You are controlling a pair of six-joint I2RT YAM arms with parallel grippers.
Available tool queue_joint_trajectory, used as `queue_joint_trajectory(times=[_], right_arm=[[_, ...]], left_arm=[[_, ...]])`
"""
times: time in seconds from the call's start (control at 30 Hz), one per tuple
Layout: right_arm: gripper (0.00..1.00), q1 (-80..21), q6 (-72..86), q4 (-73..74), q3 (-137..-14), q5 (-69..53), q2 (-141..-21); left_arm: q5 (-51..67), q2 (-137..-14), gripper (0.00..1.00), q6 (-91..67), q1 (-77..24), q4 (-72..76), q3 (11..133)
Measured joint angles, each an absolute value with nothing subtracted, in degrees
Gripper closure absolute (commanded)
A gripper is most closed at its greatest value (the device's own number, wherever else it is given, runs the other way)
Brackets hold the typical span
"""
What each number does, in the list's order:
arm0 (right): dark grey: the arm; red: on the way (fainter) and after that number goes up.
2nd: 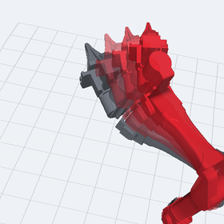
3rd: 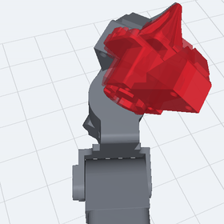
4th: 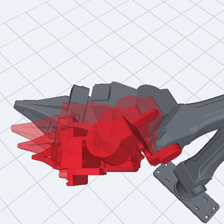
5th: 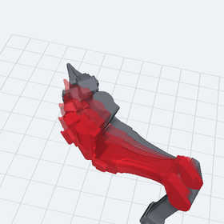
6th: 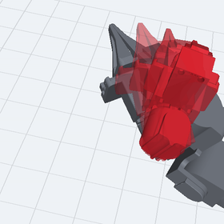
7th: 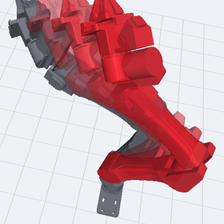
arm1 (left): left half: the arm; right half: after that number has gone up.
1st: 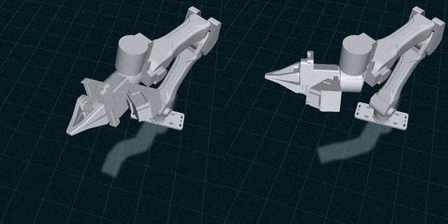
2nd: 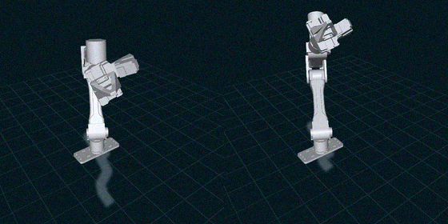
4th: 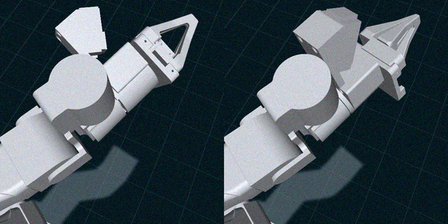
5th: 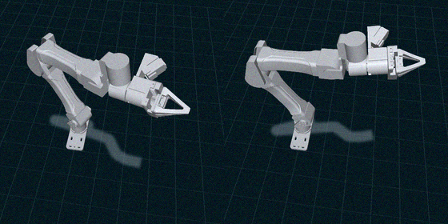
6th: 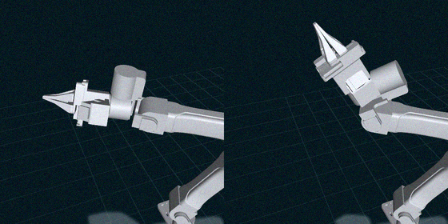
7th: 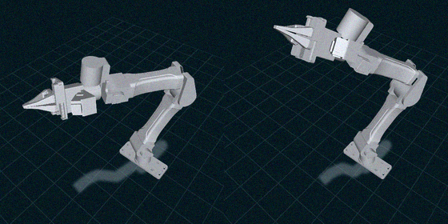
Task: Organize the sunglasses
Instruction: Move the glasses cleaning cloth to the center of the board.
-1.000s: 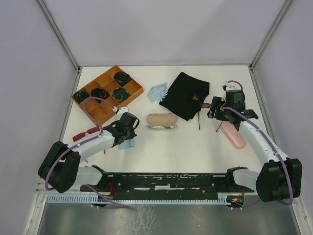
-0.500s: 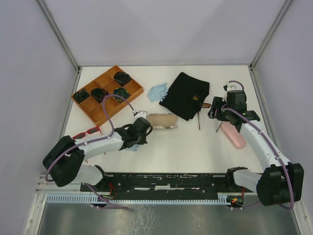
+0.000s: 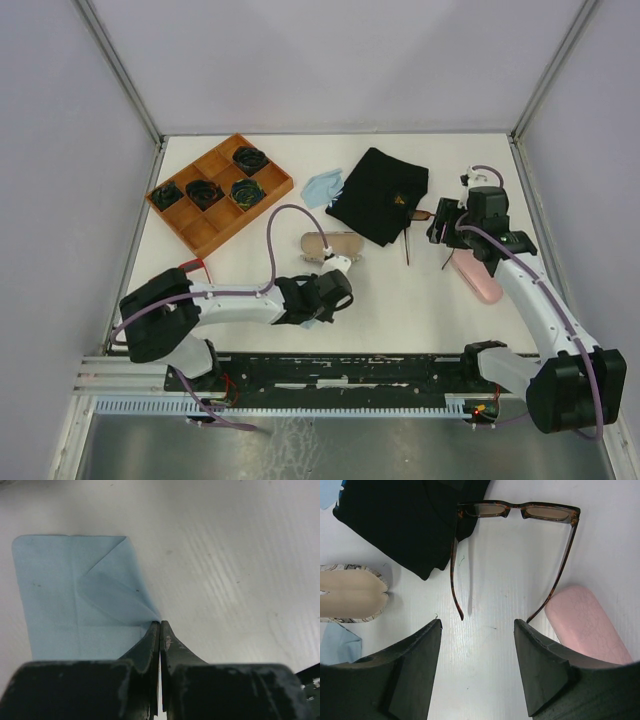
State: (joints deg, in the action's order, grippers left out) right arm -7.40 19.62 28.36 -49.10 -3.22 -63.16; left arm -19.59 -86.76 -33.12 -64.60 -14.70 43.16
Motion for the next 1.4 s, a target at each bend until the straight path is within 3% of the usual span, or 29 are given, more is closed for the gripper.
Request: queue_joint_trajectory(times=[0.13, 0.3, 0.57, 1.03, 1.4], right_arm=[[0.32, -7.4, 19.64, 28.6, -48.82, -3.2, -62.46], [0.31, -7.4, 19.62, 28.95, -48.53, -3.2, -61.65], [0.31, -7.4, 19.7, 29.23, -47.86, -3.27, -60.86], [0.32, -7.4, 20.21, 29.12, -46.06, -6.83, -60.31], [0.36, -13.58, 19.11, 27.88, -46.0, -11.88, -63.53]], left_arm=[[-19.33, -89.69, 0.9, -33.12, -66.85, -14.15, 46.09], [-18.26, -93.84, 0.65, -33.1, -69.19, -12.49, 49.41], [-11.38, -94.48, 0.5, -30.5, -71.31, -8.84, 50.52], [-0.93, -87.46, 0.51, -26.98, -71.77, 0.21, 47.4], [-16.49, -71.79, 0.53, -34.46, -68.69, -3.44, 37.17]])
